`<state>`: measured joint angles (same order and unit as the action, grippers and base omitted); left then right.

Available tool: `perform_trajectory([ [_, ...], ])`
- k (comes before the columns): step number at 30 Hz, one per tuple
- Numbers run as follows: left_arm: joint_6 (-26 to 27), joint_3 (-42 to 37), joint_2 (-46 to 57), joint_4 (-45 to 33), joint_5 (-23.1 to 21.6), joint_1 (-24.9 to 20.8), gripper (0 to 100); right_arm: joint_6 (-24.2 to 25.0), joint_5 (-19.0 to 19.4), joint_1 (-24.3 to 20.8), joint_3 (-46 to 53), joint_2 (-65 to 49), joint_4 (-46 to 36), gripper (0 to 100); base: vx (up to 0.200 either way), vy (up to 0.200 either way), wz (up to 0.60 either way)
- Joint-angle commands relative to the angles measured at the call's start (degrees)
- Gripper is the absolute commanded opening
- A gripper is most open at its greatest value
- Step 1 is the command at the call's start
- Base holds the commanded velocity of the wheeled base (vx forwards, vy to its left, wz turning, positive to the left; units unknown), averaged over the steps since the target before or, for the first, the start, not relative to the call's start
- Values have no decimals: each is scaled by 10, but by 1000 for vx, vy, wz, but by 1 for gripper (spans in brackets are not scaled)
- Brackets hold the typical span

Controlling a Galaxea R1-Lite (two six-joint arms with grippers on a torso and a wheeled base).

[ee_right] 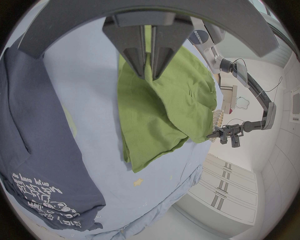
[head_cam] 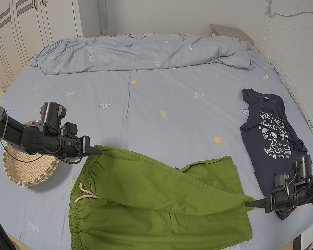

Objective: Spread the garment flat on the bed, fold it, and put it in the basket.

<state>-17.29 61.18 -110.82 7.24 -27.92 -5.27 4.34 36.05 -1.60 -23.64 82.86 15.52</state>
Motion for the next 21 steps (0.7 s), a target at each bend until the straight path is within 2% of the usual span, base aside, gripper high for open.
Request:
perform_trajectory([
  [1, 0, -3, 5, 0, 1, 2, 0, -1, -2, 0, -10, -1, 1, 0, 0, 0, 0],
  [2, 0, -3, 5, 0, 1, 2, 0, -1, -2, 0, -10, -1, 1, 0, 0, 0, 0],
  [5, 0, -5, 27, 0, 1, 13, 0, 8, -19, -13, -129, 2, -36, 0, 0, 0, 0],
  [6, 1, -5, 31, 1, 1, 16, 0, 10, -25, -18, -167, 4, -66, 0, 0, 0, 0],
  [7, 1, -6, 39, 1, 1, 24, 0, 11, -39, -24, -254, 13, -149, 0, 0, 0, 0],
  [8, 1, -6, 39, 1, 1, 24, 0, 11, -39, -24, -254, 13, -149, 0, 0, 0, 0],
  [10, 0, -9, 54, 1, 1, 35, 0, 6, -90, -32, -363, 40, -250, 0, 0, 0, 0],
  [13, 0, -9, 69, 1, 0, 51, 0, 8, -167, -60, -457, 80, -271, 0, 0, 0, 0],
  [15, -1, -9, 75, 1, 0, 58, 0, 8, -192, -69, -498, 101, -275, 0, 0, 0, 0],
  [20, 2, -15, 87, 1, 1, 62, 0, 11, -218, -88, -583, 144, -292, 0, 0, 0, 0],
  [21, 5, -19, 95, 1, 1, 63, 0, 10, -256, -96, -626, 171, -302, 0, 0, 0, 0],
])
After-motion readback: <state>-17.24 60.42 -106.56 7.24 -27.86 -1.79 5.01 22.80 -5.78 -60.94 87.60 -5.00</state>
